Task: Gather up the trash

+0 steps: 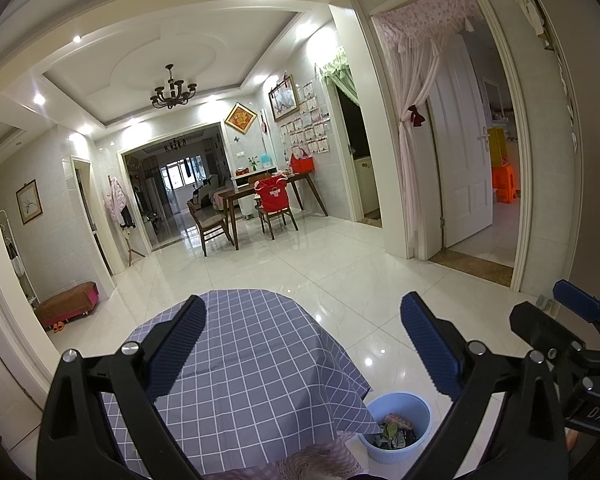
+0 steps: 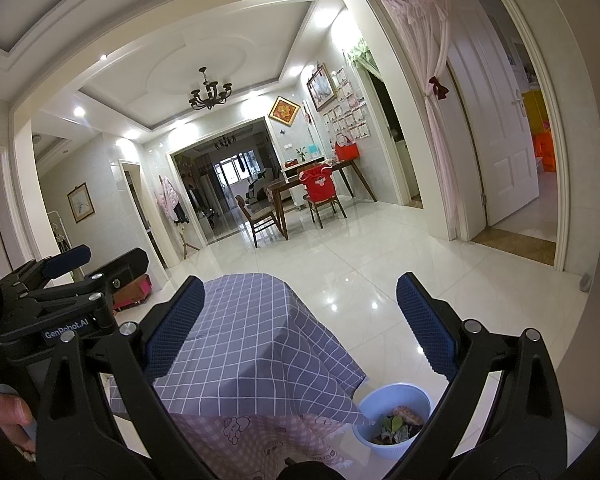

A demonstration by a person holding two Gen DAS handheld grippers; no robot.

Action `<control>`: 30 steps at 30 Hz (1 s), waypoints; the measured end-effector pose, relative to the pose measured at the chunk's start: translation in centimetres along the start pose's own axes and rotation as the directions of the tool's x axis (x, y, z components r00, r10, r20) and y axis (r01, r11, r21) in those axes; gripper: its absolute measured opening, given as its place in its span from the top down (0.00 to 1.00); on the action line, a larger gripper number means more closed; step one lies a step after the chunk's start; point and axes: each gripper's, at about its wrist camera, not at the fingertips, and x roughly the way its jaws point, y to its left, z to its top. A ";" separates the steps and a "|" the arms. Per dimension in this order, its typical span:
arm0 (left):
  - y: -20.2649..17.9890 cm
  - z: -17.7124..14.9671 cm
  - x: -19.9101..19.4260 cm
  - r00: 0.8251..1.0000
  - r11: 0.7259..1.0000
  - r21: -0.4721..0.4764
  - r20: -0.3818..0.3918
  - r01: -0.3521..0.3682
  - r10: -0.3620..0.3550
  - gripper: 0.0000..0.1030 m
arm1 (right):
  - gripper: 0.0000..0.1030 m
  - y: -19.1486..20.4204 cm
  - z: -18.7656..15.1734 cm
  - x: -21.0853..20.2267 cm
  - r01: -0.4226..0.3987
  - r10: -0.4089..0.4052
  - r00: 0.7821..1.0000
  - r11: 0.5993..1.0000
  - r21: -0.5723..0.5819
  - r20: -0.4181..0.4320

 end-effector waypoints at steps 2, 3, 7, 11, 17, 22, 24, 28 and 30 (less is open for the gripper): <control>0.0 -0.1 0.0 1.000 1.000 0.000 0.000 0.000 0.000 0.07 | 0.08 0.1 -0.1 0.0 0.000 0.000 1.000 1.000 0.001 -0.001; 0.1 -0.1 0.0 1.000 1.000 -0.001 0.000 -0.001 0.001 0.07 | 0.08 -0.1 0.1 0.0 0.000 0.000 1.000 1.000 0.000 0.000; 0.1 0.0 0.0 1.000 1.000 -0.001 -0.001 0.001 -0.001 0.07 | 0.08 0.1 0.0 0.0 0.001 -0.001 1.000 1.000 0.001 -0.002; 0.3 -0.6 0.2 1.000 1.000 -0.003 -0.004 0.000 0.000 0.07 | 0.08 0.2 0.0 -0.1 0.001 -0.001 1.000 1.000 0.000 -0.001; 0.5 -1.0 0.3 1.000 1.000 -0.004 -0.006 -0.001 0.001 0.07 | 0.08 0.3 0.1 -0.1 0.000 0.000 1.000 1.000 0.002 -0.004; 0.7 -1.2 0.5 1.000 1.000 -0.006 -0.012 -0.002 0.002 0.07 | 0.08 0.4 -0.4 0.4 -0.005 0.005 1.000 1.000 -0.001 -0.014; 0.7 -1.3 0.9 1.000 1.000 -0.009 -0.018 -0.001 0.001 0.07 | 0.08 0.7 -0.8 0.6 -0.006 0.006 1.000 1.000 -0.002 -0.022; 1.3 -1.8 1.3 1.000 1.000 -0.018 -0.027 0.000 -0.001 0.07 | 0.08 1.5 -1.9 1.2 -0.007 0.007 0.999 1.000 -0.003 -0.039; 1.6 -2.1 1.7 0.999 1.000 -0.028 -0.038 0.004 -0.005 0.07 | 0.08 2.2 -2.4 1.6 -0.007 0.007 0.999 1.000 -0.005 -0.051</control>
